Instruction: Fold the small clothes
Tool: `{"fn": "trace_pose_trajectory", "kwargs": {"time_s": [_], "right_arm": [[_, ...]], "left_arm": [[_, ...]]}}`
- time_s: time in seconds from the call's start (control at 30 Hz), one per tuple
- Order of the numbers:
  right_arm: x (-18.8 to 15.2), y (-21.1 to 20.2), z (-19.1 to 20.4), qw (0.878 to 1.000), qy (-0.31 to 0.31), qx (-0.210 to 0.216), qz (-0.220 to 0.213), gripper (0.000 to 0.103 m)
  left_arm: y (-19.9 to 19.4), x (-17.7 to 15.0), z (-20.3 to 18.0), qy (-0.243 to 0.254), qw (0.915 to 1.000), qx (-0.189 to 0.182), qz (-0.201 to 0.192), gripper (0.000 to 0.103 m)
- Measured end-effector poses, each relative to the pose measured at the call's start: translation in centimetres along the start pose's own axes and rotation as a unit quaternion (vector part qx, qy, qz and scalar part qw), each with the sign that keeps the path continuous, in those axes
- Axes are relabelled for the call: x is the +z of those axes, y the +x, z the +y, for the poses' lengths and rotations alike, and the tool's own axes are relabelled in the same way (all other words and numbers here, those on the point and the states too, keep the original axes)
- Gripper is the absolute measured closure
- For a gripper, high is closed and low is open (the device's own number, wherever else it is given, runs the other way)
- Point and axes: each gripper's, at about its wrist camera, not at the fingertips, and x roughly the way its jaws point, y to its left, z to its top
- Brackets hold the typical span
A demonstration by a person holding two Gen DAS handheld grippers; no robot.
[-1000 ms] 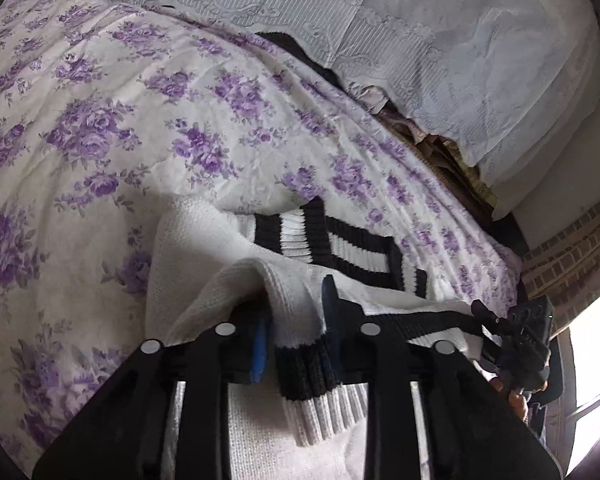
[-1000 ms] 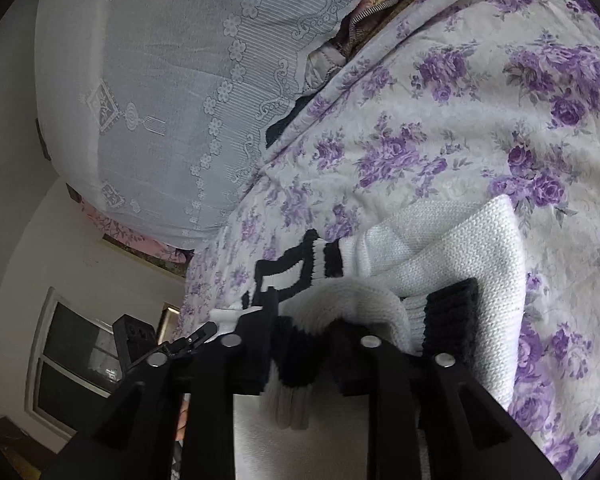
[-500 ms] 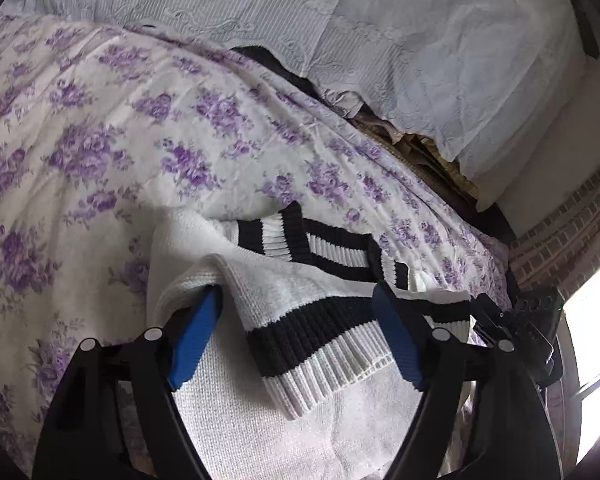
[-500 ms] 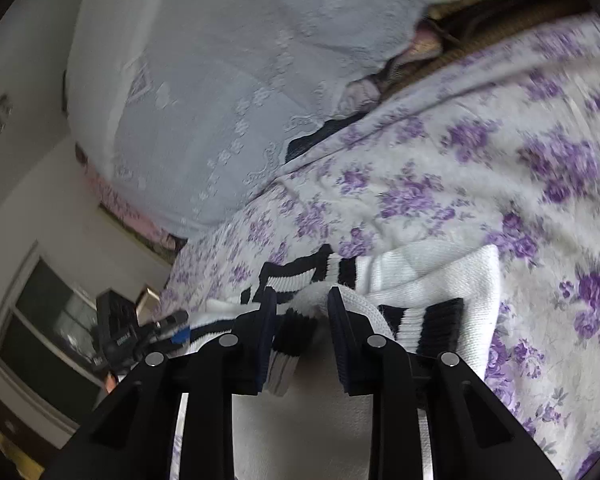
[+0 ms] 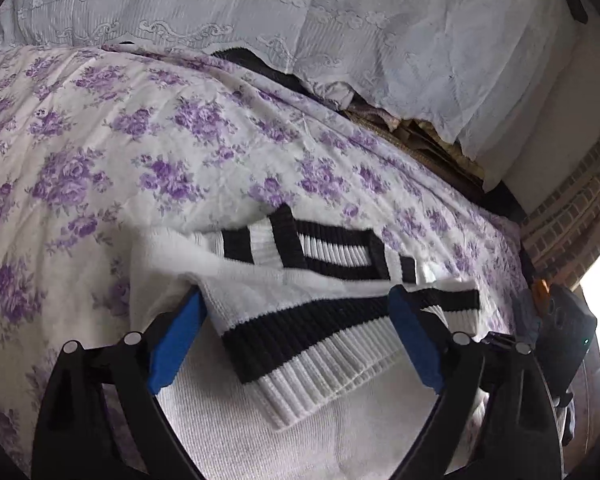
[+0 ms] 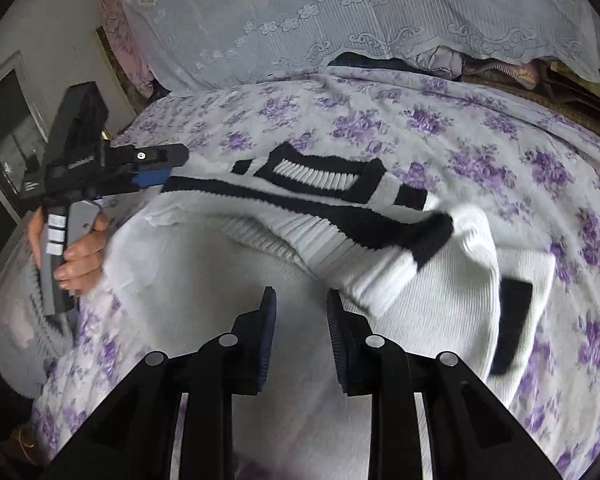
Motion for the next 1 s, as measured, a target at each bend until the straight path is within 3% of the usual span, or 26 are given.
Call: {"fn": "trace_pose_trajectory", "kwargs": {"time_s": [0.07, 0.1, 0.17, 0.23, 0.3, 0.37, 0.47, 0.57, 0.67, 0.73, 0.77, 0.83, 0.87, 0.93, 0.97, 1.0], "right_arm": [[2.6, 0.9, -2.6, 0.996, 0.079, 0.002, -0.047, 0.076], [3.5, 1.1, -4.6, 0.987, 0.14, 0.001, -0.073, 0.07], [3.5, 1.3, -7.5, 0.968, 0.227, 0.027, -0.106, 0.068], [2.5, 1.5, -8.2, 0.959, 0.249, 0.055, -0.12, 0.067], [2.0, 1.3, -7.6, 0.966, 0.227, 0.039, -0.117, 0.067], [2.0, 0.6, -6.8, 0.969, 0.208, 0.037, -0.126, 0.065], [2.4, 0.3, -5.5, 0.972, 0.189, 0.059, -0.126, 0.057], [3.1, 1.2, -5.0, 0.973, 0.184, 0.083, -0.112, 0.056], [3.5, 2.6, -5.5, 0.964, 0.212, 0.132, -0.096, 0.056], [3.7, 4.2, -6.4, 0.955, 0.239, 0.159, -0.08, 0.056], [3.6, 4.8, -7.2, 0.952, 0.255, 0.155, -0.077, 0.056], [3.1, 5.4, -9.4, 0.937, 0.295, 0.169, -0.084, 0.065], [2.7, 5.1, -10.7, 0.927, 0.318, 0.173, -0.098, 0.068], [2.2, 3.6, -12.4, 0.926, 0.333, 0.12, -0.13, 0.067], [1.9, 2.9, -13.1, 0.927, 0.339, 0.083, -0.141, 0.054], [1.4, 2.6, -13.8, 0.92, 0.356, 0.065, -0.15, 0.051]], "left_arm": [[0.0, 1.2, 1.3, -0.047, 0.9985, 0.011, -0.025, 0.013], [0.0, 1.7, 2.3, -0.073, 0.9967, 0.007, -0.035, 0.013], [0.2, 2.0, 3.9, -0.107, 0.9935, -0.016, -0.033, 0.013], [0.3, 1.9, 5.1, -0.132, 0.9904, -0.037, -0.021, 0.013], [0.0, 1.9, 5.2, -0.129, 0.9905, -0.045, -0.019, 0.013], [-0.5, 1.8, 4.1, -0.098, 0.9941, -0.043, -0.017, 0.013], [-1.5, 1.2, 1.1, -0.012, 0.999, -0.036, -0.022, 0.013], [-1.7, 0.2, -2.3, 0.066, 0.9962, -0.053, -0.023, 0.013], [-0.9, -0.5, -4.9, 0.117, 0.9896, -0.083, -0.014, 0.013], [1.5, -0.2, -5.2, 0.119, 0.9921, -0.039, 0.009, 0.007], [3.5, 0.1, -4.4, 0.106, 0.9937, -0.003, 0.034, 0.007], [6.8, 0.9, -1.2, 0.043, 0.9943, 0.06, 0.077, 0.009], [7.3, 1.3, 0.4, 0.007, 0.9956, 0.045, 0.081, 0.01], [5.9, 2.5, 2.3, -0.043, 0.9977, -0.007, 0.052, 0.01], [5.4, 2.8, 3.3, -0.064, 0.9971, -0.016, 0.038, 0.01], [5.4, 3.1, 4.8, -0.094, 0.9944, -0.036, 0.032, 0.01]]}}
